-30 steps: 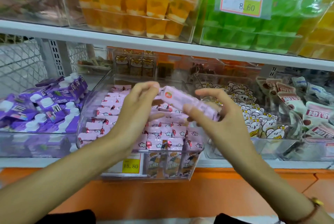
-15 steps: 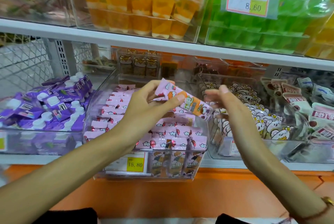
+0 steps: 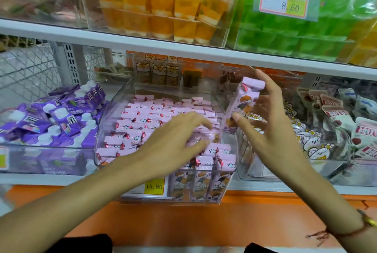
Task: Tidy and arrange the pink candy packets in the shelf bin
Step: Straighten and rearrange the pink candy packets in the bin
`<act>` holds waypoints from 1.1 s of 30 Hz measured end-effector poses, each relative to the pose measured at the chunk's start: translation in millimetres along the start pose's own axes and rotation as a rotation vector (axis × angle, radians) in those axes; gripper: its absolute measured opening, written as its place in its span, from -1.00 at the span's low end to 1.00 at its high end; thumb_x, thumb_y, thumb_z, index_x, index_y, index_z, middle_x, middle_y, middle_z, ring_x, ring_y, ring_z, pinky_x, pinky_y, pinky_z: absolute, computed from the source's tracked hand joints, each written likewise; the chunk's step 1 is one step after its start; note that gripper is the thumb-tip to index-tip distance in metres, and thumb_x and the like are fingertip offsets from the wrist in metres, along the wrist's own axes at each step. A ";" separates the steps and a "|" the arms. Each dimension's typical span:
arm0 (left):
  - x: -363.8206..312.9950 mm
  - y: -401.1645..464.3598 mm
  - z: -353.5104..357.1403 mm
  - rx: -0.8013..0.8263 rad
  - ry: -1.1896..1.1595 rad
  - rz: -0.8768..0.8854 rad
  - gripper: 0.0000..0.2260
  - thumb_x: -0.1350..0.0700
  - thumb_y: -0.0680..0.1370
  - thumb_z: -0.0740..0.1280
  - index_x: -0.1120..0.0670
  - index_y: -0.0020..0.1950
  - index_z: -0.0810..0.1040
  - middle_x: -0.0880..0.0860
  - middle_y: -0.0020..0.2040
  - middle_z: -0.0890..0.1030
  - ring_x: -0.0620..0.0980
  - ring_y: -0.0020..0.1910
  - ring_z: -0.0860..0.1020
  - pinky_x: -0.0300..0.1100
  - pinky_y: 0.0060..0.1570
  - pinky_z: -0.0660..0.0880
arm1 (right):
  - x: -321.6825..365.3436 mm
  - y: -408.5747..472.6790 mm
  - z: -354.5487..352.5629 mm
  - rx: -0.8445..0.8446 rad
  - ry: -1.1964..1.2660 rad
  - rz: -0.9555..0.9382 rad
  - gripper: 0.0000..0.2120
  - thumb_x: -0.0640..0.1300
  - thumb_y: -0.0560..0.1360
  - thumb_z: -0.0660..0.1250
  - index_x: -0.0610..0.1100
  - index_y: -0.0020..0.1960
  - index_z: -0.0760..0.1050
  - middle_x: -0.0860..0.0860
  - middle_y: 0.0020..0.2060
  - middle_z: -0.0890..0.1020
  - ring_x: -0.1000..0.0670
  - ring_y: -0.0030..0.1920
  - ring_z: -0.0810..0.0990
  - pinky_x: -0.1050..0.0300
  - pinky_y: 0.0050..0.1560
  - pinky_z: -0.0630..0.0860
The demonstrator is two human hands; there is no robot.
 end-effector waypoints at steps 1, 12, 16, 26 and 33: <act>3.3 -1.4 3.9 0.079 0.155 0.072 -0.75 -0.13 0.60 0.16 -0.19 0.27 0.39 -0.23 0.27 0.42 -0.26 0.25 0.32 -0.13 0.18 0.40 | -0.7 0.1 2.0 0.024 -0.026 -0.031 -0.28 -0.22 0.51 0.35 0.14 0.49 0.04 0.30 -0.02 0.50 0.22 -0.06 0.58 0.42 -0.07 0.50; 12.3 -0.7 8.3 0.114 0.314 0.140 -0.68 -0.17 0.61 0.07 -0.21 0.34 0.37 -0.20 0.31 0.41 -0.17 0.26 0.31 -0.25 0.07 0.32 | -10.4 2.5 24.9 0.282 -0.329 -0.100 -0.59 -0.11 0.51 0.34 0.14 0.27 0.27 0.15 0.07 0.51 0.05 -0.03 0.54 -0.03 -0.13 0.51; 11.6 0.1 7.0 0.134 0.301 0.134 -0.68 -0.17 0.61 0.09 -0.20 0.34 0.39 -0.21 0.26 0.43 -0.20 0.23 0.33 -0.30 0.00 0.28 | -19.5 0.9 10.1 0.232 -0.370 -0.069 -0.65 -0.09 0.44 0.43 -0.01 0.17 0.40 0.09 0.04 0.54 0.04 0.08 0.48 0.11 0.00 0.43; 13.1 4.8 9.1 0.103 0.224 0.023 -0.72 -0.17 0.54 0.20 -0.17 0.23 0.38 -0.25 0.18 0.47 -0.24 0.07 0.35 -0.24 -0.10 0.30 | -23.1 -11.3 18.1 0.462 -0.771 -0.201 -0.72 -0.04 0.59 0.15 -0.04 0.16 0.58 0.00 0.09 0.57 -0.07 0.11 0.43 0.04 0.06 0.37; 11.3 13.3 24.4 0.116 0.302 0.103 -0.61 -0.13 0.63 0.05 -0.11 0.44 0.29 -0.16 0.34 0.38 -0.15 0.28 0.29 -0.19 0.17 0.32 | -28.2 -13.9 0.7 0.162 -0.308 0.159 -0.72 -0.09 0.51 0.32 0.01 0.21 0.46 0.20 -0.13 0.54 0.17 -0.20 0.54 0.16 -0.19 0.47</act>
Point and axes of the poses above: each hand's wrist, its own y-axis towards the middle knuckle, its own z-axis out of the palm, x = y × z, the point moved 1 cm from there along y, towards the middle knuckle
